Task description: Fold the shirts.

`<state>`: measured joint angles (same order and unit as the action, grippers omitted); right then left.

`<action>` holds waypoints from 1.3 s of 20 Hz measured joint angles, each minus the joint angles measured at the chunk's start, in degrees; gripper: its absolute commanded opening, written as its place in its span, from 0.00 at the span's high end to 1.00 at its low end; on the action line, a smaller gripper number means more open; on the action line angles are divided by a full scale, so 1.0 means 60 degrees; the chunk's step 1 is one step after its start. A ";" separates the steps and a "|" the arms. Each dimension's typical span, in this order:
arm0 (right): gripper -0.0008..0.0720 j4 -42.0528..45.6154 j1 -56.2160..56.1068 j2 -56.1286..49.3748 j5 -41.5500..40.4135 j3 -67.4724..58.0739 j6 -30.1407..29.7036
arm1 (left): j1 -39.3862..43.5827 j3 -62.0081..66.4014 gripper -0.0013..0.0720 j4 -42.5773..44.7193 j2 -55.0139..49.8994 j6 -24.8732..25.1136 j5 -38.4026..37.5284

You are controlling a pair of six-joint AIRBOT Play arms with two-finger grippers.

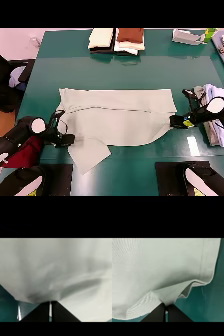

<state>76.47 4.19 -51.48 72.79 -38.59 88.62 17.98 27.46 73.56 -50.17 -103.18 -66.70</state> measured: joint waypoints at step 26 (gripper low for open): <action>0.96 0.1184 0.0197 -0.3774 0.0237 -0.5344 0.0073 | -0.1129 0.6448 0.95 0.2572 -0.3544 0.1923 0.1388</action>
<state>83.57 5.37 -74.13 74.22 -70.65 89.06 11.20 66.15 88.99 -71.44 -91.64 -58.37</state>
